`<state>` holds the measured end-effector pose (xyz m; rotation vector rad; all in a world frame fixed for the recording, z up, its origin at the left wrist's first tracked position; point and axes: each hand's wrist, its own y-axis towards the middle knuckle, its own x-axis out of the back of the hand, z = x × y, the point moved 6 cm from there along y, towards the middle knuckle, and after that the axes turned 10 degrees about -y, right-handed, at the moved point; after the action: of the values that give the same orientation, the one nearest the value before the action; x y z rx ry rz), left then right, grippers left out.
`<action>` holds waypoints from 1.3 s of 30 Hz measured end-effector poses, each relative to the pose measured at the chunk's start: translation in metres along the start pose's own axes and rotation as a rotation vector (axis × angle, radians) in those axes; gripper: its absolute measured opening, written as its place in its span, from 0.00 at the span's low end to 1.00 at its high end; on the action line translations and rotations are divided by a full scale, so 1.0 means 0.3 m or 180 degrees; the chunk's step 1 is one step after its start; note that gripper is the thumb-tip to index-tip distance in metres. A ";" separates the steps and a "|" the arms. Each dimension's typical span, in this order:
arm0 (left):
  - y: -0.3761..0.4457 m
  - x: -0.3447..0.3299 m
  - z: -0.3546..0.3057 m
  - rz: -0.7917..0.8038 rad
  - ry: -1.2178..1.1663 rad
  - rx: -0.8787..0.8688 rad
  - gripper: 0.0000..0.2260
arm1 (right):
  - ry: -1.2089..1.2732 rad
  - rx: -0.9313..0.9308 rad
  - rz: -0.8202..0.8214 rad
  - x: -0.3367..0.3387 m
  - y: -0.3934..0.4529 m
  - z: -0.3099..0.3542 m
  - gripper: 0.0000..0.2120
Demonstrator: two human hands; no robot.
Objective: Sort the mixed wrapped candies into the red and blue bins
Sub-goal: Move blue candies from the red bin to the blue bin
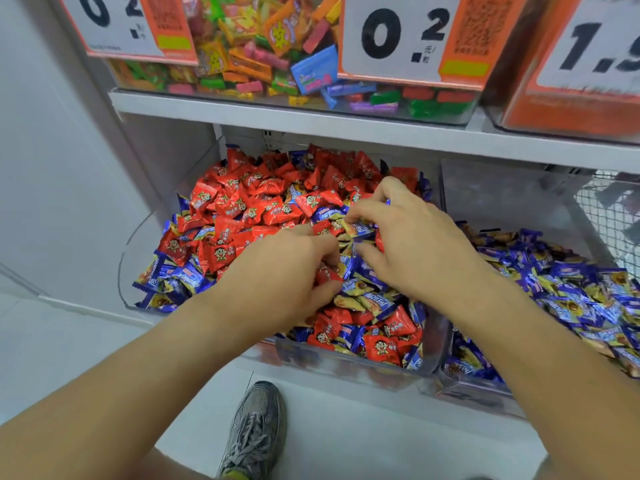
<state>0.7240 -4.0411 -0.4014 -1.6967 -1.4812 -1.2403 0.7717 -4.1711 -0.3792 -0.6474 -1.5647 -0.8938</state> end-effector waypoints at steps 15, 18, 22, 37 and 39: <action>0.006 0.013 -0.002 -0.0358 0.0337 0.0090 0.20 | -0.0289 0.0233 0.0064 -0.007 0.010 0.018 0.20; 0.010 0.023 0.014 -0.0355 0.0209 0.0161 0.15 | 0.0019 0.0083 -0.0085 -0.006 -0.002 -0.006 0.16; 0.035 0.012 0.001 -0.0177 0.0369 0.0158 0.19 | 0.1023 -0.0329 -0.0552 0.043 -0.032 -0.071 0.15; 0.076 -0.010 -0.007 0.0046 0.0211 0.0226 0.15 | 0.2295 -0.0680 0.0126 0.042 -0.115 -0.075 0.08; 0.069 0.001 -0.008 0.0004 0.0086 0.0183 0.14 | 0.2285 -0.0664 0.0195 0.048 -0.119 -0.074 0.10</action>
<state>0.7433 -4.0478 -0.3968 -1.6371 -1.4854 -1.2038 0.7526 -4.2103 -0.3708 -0.4412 -0.8138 -1.0976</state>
